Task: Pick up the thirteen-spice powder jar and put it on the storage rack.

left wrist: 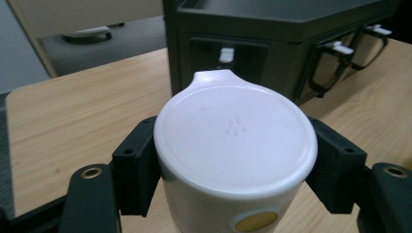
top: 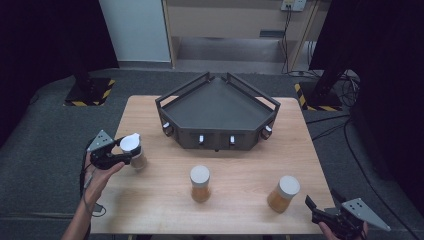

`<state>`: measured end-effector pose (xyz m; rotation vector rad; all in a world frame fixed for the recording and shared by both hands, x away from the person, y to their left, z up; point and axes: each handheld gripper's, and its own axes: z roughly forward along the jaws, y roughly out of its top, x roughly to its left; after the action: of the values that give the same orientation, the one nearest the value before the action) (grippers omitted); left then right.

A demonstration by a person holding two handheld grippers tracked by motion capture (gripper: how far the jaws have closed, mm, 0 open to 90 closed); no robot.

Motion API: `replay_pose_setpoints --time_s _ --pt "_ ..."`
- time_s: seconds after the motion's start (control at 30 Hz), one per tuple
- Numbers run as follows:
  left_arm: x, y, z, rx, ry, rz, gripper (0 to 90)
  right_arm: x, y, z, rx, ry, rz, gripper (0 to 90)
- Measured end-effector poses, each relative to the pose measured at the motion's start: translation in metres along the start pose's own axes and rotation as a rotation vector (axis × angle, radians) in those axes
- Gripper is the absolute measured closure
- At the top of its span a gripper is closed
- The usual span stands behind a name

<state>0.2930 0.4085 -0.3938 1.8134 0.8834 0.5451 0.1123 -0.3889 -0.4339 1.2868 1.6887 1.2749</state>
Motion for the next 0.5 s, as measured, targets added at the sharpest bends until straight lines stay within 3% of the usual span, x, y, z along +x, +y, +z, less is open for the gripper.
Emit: replay_pose_setpoints --time_s 0.27,0.5 --pt "-0.002 0.023 0.009 0.01 -0.085 0.051 29.5 0.0 0.0 0.0 -0.001 0.001 0.001 6.2" --pt "-0.007 0.04 0.022 0.007 -0.141 0.07 29.6 0.0 0.0 0.0 -0.001 0.002 0.003 6.1"
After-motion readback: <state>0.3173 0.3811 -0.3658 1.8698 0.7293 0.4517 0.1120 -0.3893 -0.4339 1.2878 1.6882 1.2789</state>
